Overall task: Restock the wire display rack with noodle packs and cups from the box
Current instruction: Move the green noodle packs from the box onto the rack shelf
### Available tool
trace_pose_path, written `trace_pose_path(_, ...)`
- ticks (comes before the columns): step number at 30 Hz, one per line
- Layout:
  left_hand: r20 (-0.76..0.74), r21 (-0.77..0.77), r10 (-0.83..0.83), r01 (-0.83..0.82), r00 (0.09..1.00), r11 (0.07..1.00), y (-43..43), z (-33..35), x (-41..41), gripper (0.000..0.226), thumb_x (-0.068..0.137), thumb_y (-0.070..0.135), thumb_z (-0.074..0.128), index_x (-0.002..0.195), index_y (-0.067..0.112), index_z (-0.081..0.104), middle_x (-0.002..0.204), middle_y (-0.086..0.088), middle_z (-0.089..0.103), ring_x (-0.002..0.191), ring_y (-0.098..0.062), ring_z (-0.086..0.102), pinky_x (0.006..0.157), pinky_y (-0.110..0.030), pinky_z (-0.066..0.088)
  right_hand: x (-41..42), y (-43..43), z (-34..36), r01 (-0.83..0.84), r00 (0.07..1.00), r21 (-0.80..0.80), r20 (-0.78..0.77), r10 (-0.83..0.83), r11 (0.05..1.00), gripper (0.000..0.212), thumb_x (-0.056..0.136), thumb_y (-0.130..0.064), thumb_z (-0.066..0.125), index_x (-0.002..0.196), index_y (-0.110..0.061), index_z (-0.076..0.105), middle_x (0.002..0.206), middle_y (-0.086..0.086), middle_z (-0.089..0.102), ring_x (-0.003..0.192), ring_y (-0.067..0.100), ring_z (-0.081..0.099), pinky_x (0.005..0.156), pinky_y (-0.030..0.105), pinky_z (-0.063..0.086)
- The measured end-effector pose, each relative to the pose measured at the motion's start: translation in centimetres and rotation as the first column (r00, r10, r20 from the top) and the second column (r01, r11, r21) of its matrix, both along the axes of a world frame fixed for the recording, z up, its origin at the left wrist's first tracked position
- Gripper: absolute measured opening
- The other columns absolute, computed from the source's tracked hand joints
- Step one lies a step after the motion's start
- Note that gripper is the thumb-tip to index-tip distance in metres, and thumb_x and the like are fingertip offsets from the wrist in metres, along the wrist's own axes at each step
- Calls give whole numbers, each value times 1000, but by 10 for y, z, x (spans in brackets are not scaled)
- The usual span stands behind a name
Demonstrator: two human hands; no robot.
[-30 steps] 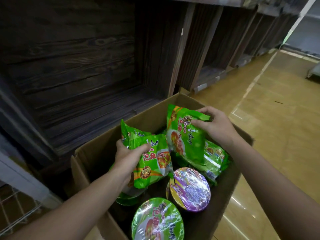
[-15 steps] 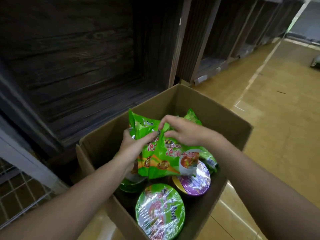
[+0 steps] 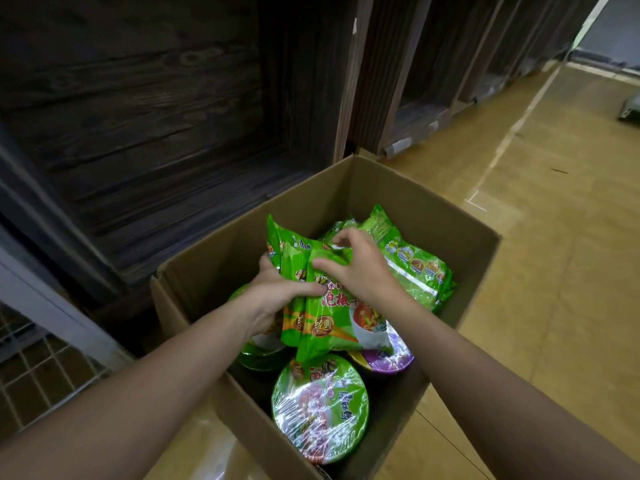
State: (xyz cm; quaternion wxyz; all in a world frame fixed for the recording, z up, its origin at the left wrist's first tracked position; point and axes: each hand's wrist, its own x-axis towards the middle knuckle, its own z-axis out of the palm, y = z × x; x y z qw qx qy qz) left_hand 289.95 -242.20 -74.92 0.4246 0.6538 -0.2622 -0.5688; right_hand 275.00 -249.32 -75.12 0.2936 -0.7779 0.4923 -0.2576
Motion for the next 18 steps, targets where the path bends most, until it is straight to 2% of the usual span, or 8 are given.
trace_pose_path(3,-70,-16,64,-66,995,998,-1,0,1,88,60,-1,87,125,24,33,109,-4,62,94,-25,64,78,-43,56,-21,-4,4,355,933,67,-84,-349,932,59,93,-55,52,130,-10,53,133,12,50,127,27,44,105,39,36)
trace_pose_path(5,-138,-43,142,-149,980,988,-3,0,6,83,63,-4,84,127,18,37,112,-9,64,95,-30,66,79,-50,57,-36,-8,8,442,894,346,-93,-438,828,79,90,-66,47,139,-4,47,142,15,48,132,32,44,109,42,35)
trace_pose_path(7,-191,-94,175,-196,966,976,-3,3,9,81,66,-4,81,130,18,38,114,-9,65,93,-28,67,73,-45,57,-42,-4,9,241,950,615,10,-313,751,103,76,-80,50,144,-5,39,145,11,48,131,30,47,112,46,35)
trace_pose_path(8,-209,-124,169,-197,963,972,-3,5,11,80,67,-4,80,131,19,37,113,-7,65,92,-25,67,70,-41,57,-43,-2,7,146,966,659,67,-251,738,114,67,-82,56,150,-8,31,147,7,46,130,27,48,112,46,37)
trace_pose_path(12,-261,-216,89,-148,961,965,2,14,17,81,72,-4,72,133,32,34,113,-1,66,93,-22,69,66,-36,55,-44,-8,2,-28,942,713,252,-219,700,107,78,-47,71,156,-26,1,139,3,45,99,16,62,78,31,55)
trace_pose_path(14,-298,-247,67,-145,952,958,3,15,20,84,67,-4,73,134,30,37,114,-3,68,93,-24,71,68,-38,56,-43,-13,0,-85,913,730,330,-240,679,112,73,-55,72,156,-27,3,146,7,43,107,20,63,86,36,55)
trace_pose_path(16,-307,-263,23,-108,952,959,3,15,22,95,57,-3,76,139,27,38,117,-6,69,97,-28,71,75,-42,56,-42,-17,-3,-125,887,737,383,-258,665,133,51,-74,79,156,-24,14,148,10,47,117,27,63,104,45,46)
trace_pose_path(18,-303,-282,-25,-64,953,957,3,18,24,95,56,-2,74,140,27,40,118,-7,69,101,-29,69,81,-44,54,-44,-19,-4,-133,849,732,432,-303,669,142,38,-77,83,154,-22,23,139,14,56,107,30,68,99,48,51)
